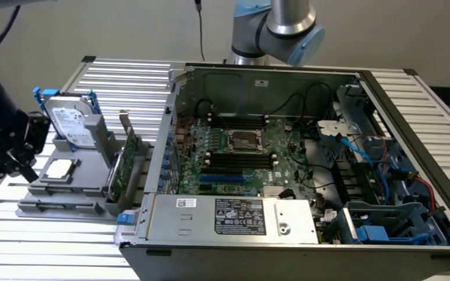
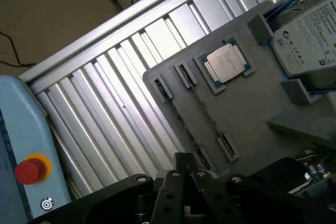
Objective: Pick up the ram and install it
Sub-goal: 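Pick up the ram and move it above insertion slot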
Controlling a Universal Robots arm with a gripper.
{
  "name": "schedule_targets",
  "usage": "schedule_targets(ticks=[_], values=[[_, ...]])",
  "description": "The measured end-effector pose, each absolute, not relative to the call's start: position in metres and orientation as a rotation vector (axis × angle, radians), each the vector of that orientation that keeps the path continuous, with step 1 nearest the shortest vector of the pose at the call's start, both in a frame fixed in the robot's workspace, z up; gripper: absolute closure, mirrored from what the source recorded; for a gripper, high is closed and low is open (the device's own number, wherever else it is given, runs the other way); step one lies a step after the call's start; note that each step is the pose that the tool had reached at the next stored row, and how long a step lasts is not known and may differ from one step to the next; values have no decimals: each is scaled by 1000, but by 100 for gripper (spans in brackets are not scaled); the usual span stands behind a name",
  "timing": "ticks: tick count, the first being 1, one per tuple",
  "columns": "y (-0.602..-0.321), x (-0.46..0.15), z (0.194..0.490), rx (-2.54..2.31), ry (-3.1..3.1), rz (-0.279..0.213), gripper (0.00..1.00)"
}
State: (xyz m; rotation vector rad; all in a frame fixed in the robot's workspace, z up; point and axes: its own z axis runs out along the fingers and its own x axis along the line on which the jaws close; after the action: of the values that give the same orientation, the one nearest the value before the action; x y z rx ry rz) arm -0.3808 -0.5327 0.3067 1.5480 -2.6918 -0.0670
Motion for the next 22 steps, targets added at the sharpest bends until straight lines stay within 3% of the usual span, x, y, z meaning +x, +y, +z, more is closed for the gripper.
schedule_targets(ticks=[22], values=[[-533,-381,303,2056,-2337,-44,89]])
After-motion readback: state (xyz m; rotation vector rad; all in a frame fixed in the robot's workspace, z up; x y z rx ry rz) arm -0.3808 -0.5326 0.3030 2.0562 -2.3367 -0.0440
